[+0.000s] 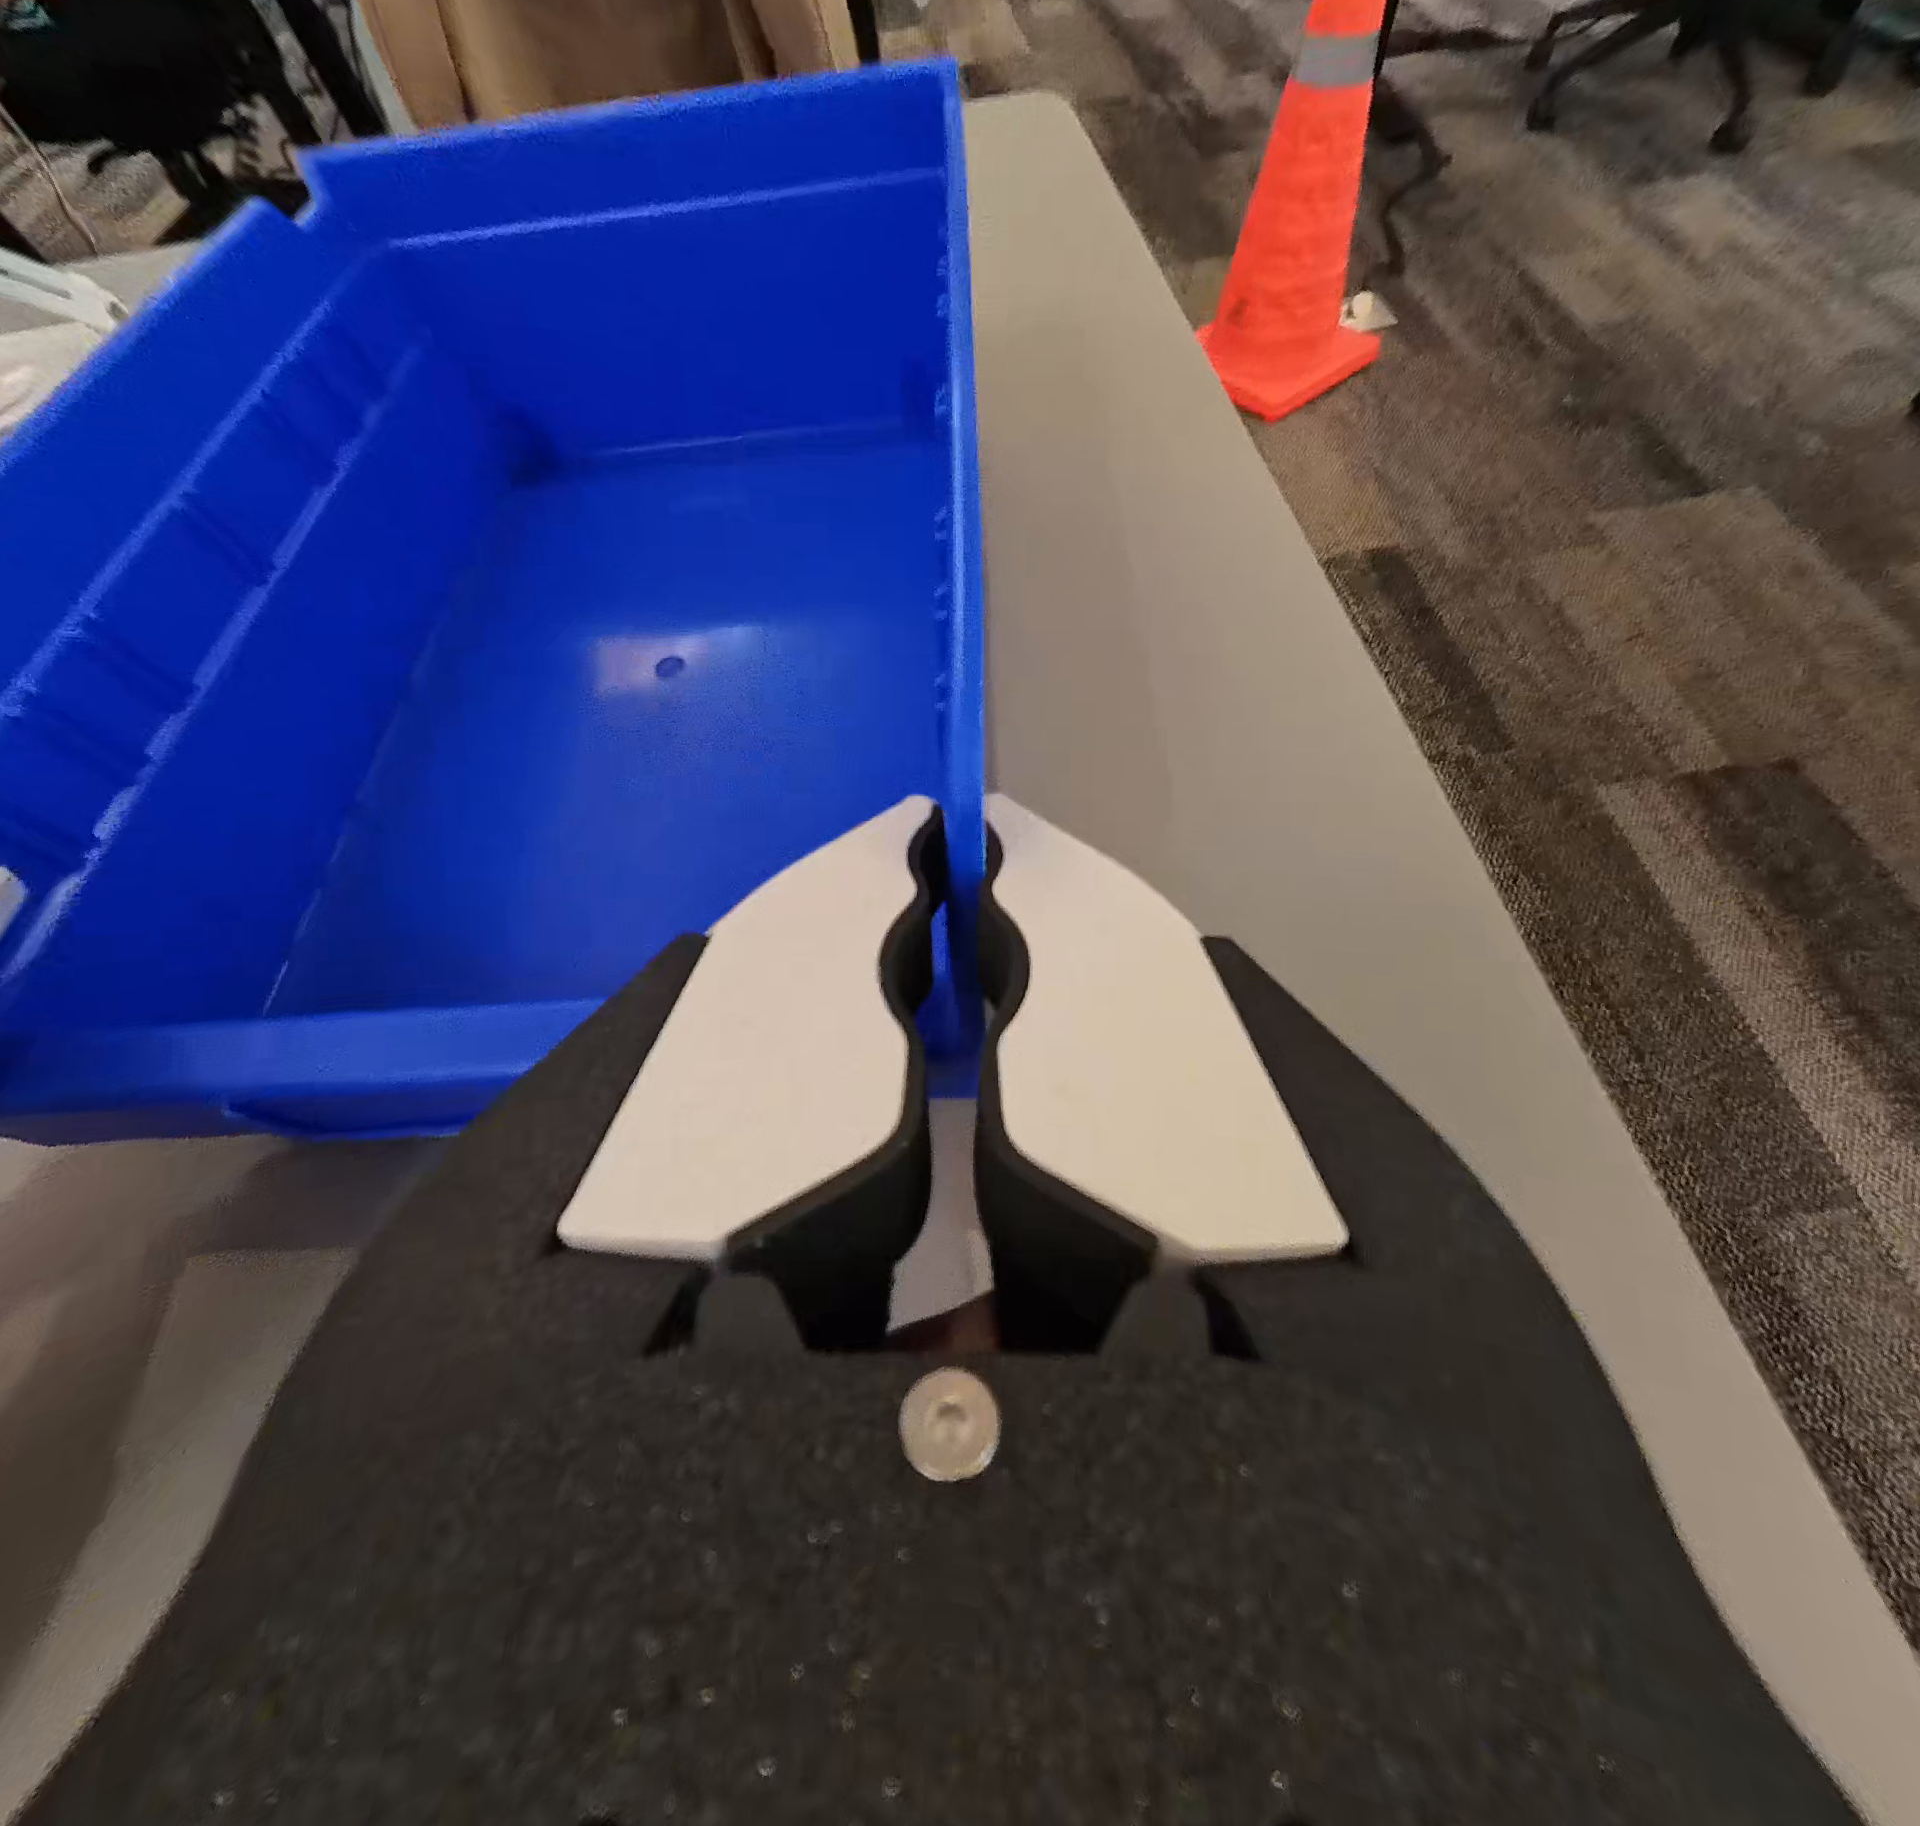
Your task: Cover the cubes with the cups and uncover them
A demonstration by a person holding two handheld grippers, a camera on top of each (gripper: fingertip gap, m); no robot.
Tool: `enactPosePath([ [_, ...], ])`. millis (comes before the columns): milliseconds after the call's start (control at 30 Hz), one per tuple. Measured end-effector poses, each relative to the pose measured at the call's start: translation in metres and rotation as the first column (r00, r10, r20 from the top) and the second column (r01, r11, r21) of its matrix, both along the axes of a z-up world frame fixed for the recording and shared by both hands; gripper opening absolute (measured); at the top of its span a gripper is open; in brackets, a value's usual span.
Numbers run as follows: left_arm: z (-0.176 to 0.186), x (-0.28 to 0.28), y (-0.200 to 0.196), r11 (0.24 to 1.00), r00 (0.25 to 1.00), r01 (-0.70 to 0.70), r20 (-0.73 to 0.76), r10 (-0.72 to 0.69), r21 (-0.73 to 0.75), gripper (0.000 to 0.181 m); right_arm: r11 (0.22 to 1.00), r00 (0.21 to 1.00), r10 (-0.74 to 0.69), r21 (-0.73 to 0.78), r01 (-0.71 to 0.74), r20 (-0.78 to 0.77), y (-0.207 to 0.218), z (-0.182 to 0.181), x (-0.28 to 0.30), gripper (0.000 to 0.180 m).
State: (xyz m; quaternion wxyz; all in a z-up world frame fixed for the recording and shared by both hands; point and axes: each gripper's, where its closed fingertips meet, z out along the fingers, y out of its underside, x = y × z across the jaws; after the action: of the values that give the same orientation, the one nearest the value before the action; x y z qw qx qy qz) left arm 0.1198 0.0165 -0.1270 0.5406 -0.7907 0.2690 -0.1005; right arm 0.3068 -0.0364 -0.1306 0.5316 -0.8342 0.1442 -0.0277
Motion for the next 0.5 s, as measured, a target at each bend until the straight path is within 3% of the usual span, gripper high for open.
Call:
enactPosePath([
  [100, -0.005, 0.003, -0.006, 0.998, 0.999, 0.044, 0.021, -0.043, -0.042, 0.024, 1.0, 1.0, 0.006, 0.024, -0.005, -0.013, 0.002, -0.001, 0.001, 0.003],
  [200, 0.023, -0.032, -0.015, 0.998, 0.998, 0.055, 0.013, -0.055, 0.02, 0.05, 0.998, 0.996, -0.054, 0.032, 0.052, 0.069, -0.006, 0.01, 0.003, 0.03],
  [333, 0.089, -0.155, -0.042, 0.987, 0.997, 0.03, 0.065, -0.04, 0.155, 0.046, 0.981, 0.975, -0.088, 0.19, 0.048, 0.205, -0.029, 0.072, -0.055, 0.039],
  [400, 0.107, -0.242, -0.039, 0.98, 0.993, -0.081, 0.094, 0.065, 0.18, 0.045, 0.952, 0.98, 0.07, 0.282, -0.121, 0.187, -0.027, 0.093, -0.139, 0.039],
  [500, 0.094, -0.364, -0.024, 0.954, 0.957, -0.278, 0.12, 0.265, 0.112, 0.051, 0.857, 0.902, 0.43, 0.3, -0.419, 0.032, -0.013, 0.077, -0.297, 0.045],
])
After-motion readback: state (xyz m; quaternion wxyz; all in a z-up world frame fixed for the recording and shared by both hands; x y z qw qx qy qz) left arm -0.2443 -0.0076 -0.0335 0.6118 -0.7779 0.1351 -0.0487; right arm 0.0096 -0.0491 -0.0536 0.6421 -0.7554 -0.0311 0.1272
